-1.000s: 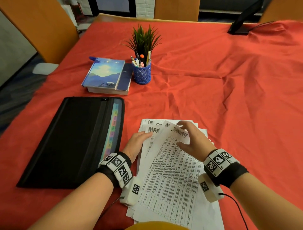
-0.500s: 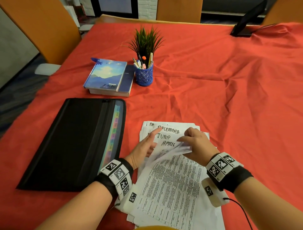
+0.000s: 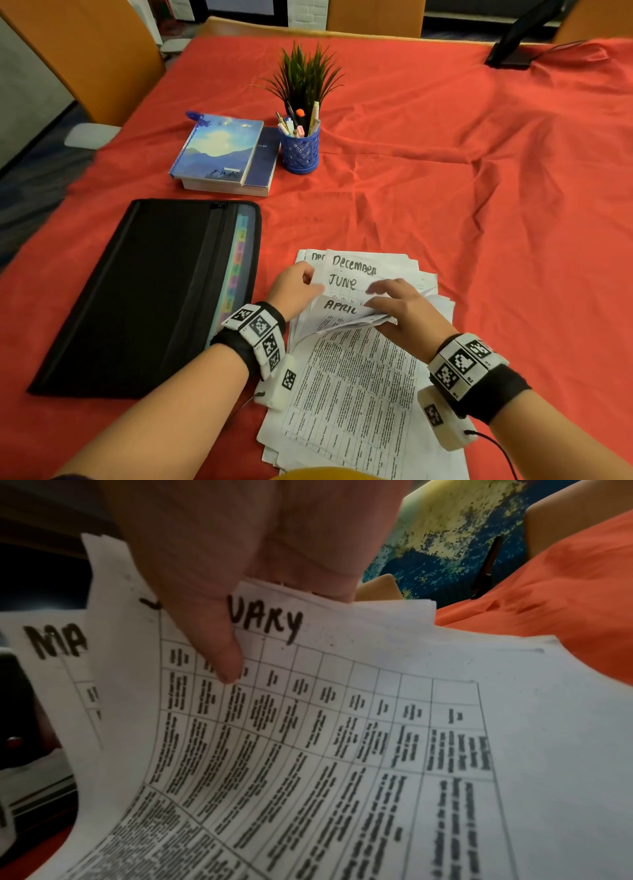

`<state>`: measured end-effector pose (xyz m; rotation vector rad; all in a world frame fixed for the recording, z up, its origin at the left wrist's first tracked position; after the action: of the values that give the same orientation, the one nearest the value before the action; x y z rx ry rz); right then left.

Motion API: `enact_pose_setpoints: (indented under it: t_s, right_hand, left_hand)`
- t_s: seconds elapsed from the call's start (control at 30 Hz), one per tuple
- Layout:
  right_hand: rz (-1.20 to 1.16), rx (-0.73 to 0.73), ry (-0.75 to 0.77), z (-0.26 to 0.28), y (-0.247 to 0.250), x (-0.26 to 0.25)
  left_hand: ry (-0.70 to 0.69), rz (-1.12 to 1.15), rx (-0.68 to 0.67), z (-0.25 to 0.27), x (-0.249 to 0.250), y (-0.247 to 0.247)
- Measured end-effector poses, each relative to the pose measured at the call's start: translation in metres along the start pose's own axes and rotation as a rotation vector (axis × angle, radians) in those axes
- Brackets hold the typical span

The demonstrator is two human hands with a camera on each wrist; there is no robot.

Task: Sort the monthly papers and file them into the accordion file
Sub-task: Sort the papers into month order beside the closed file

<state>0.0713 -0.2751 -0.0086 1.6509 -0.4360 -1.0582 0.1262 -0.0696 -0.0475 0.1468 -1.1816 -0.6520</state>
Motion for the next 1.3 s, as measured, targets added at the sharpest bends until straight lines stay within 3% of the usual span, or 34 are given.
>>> enact_pose_setpoints:
  t_s: [0.27,0.57,0.77,1.13,1.3]
  right_hand:
    - [-0.045,-0.062,0.014,-0.008,0.0,-0.005]
    - [-0.075,-0.042,0.059,-0.004,0.005,-0.016]
    - [-0.085,-0.056,0.069,0.0,0.001,-0.016]
    - [0.049,0.042,0.071,0.001,0.007,-0.014]
    - [-0.059,0.008,0.023,0.002,0.004,-0.011]
  left_hand:
    - [0.029,0.474,-0.115,0.016,0.007,0.007]
    - [0.066,0.645,-0.162,0.016,-0.002,0.008]
    - [0.053,0.639,-0.226,0.018,-0.001,0.008]
    - [0.112,0.586,-0.177,0.016,-0.006,0.011]
    - [0.056,0.507,-0.139,0.018,-0.003,0.01]
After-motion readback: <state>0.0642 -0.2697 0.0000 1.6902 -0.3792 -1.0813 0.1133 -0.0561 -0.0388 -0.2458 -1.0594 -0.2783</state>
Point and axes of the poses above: each hand's wrist, its own z-axis away from the middle knuckle, its own y-axis out of the back of the hand, x = y × z, the point moved 2 cm from there along -z, towards the middle knuckle, and after that the axes turned 10 degrees about -x, right-handed, at the moved point
